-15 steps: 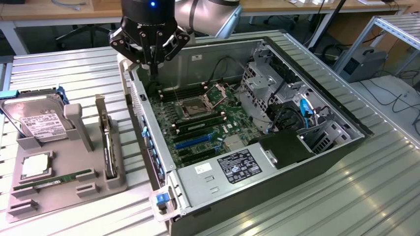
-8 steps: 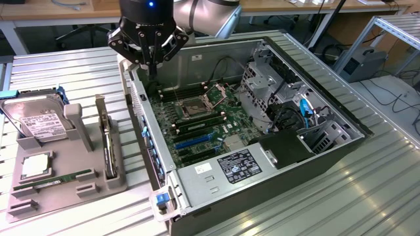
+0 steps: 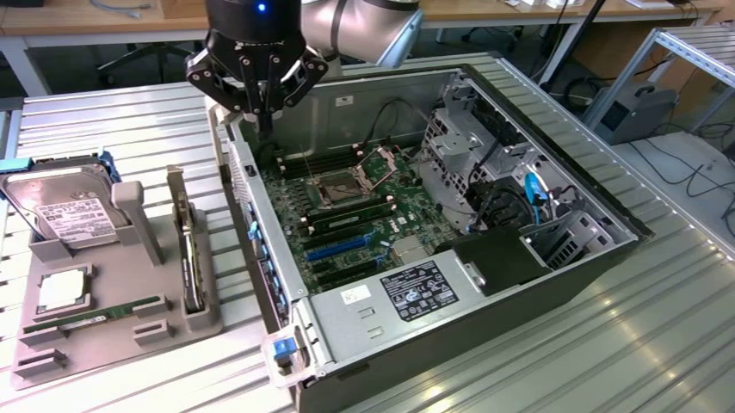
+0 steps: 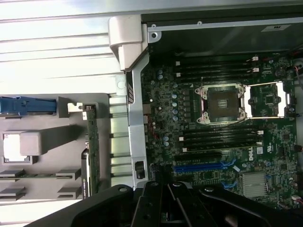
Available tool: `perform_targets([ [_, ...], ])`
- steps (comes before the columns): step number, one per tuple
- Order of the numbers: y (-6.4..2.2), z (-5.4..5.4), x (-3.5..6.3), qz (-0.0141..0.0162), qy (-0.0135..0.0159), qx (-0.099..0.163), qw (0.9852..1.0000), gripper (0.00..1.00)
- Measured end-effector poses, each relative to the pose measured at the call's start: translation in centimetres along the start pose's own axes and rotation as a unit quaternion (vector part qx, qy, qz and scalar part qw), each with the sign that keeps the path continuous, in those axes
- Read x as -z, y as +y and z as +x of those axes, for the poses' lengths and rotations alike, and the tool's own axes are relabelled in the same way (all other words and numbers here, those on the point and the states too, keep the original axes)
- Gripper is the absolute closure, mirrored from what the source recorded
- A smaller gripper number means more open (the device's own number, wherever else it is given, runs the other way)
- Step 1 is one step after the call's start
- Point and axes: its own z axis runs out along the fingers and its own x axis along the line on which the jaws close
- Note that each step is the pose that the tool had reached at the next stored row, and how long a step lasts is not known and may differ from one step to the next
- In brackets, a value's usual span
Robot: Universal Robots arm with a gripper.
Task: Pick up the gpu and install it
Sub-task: 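Reach for the gpu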
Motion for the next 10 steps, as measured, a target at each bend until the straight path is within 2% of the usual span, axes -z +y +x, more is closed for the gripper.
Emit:
perform_targets([
  [10, -0.02, 0.31, 0.01, 0.0, 0.0, 0.0, 1.0, 0.89],
])
